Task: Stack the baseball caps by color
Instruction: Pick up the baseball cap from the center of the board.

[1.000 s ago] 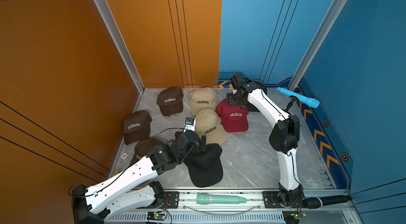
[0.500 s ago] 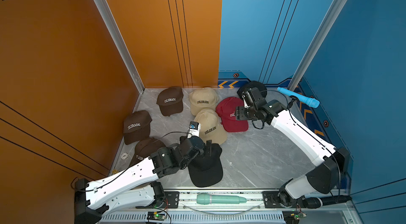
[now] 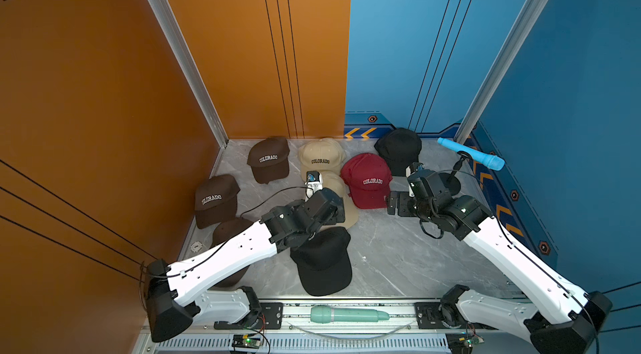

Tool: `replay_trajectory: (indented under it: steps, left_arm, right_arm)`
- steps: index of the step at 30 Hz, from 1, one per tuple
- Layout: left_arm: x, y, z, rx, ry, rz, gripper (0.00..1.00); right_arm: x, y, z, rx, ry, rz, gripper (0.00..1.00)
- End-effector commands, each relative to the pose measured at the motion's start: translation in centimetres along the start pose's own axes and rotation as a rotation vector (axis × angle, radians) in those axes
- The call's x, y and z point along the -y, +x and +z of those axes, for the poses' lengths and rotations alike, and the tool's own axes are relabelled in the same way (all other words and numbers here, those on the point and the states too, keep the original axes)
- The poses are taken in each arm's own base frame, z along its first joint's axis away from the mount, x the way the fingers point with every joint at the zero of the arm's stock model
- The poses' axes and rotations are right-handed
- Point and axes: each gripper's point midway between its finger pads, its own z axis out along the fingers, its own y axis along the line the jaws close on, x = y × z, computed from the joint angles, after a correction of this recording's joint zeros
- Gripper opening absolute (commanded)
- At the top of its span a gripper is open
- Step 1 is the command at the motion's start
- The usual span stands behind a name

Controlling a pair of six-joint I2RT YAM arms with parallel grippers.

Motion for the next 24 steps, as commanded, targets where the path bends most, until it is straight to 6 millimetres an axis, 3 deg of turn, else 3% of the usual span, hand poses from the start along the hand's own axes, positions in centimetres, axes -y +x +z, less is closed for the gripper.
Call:
replay_trajectory:
  steps: [1,10,19,24]
  left_arm:
    - [-0.8,0.2,1.3,-0.065,-0.044,-0.021,0.98]
    - [-2.1,-0.8,4.4,-0.105,-0.117,-0.06,0.98]
    - [-0.3,-4.2,7.1,-0.12,-0.113,-0.052,0.95]
    - [0.0,-4.5,7.0,-0.119,-0.099,-0.038,0.95]
  right_arm:
    - [-0.2,0.2,0.6,0.004,-0.003,0.007,1.0]
    - [-0.3,0.2,1.6,-0.008,-0.007,-0.004,1.0]
    - [-0.6,0.1,2.1,-0.016,-0.037,0.002,1.0]
    - [-0.4,-0.2,2.0,-0.029,-0.023,0.002,1.0]
